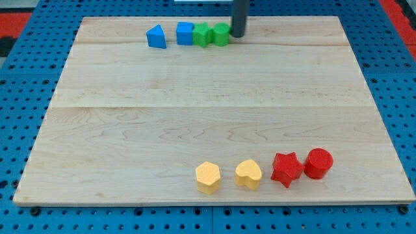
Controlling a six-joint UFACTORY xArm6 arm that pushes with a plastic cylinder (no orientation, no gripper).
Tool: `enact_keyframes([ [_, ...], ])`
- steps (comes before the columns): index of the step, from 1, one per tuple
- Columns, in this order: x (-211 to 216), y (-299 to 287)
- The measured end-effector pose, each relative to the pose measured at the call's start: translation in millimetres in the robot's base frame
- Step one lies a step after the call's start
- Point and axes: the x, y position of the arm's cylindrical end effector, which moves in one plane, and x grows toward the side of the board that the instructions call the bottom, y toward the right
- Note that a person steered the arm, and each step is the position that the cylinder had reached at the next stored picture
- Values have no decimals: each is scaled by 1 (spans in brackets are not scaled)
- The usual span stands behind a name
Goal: Move the green star towards the bottom side
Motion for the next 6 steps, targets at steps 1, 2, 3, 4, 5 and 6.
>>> enact_keyframes([
  [1, -1, -17],
  [2, -13, -29],
  [3, 7, -69],
  [4, 28, -116],
  [5, 24, -127],
  [6, 23, -135],
])
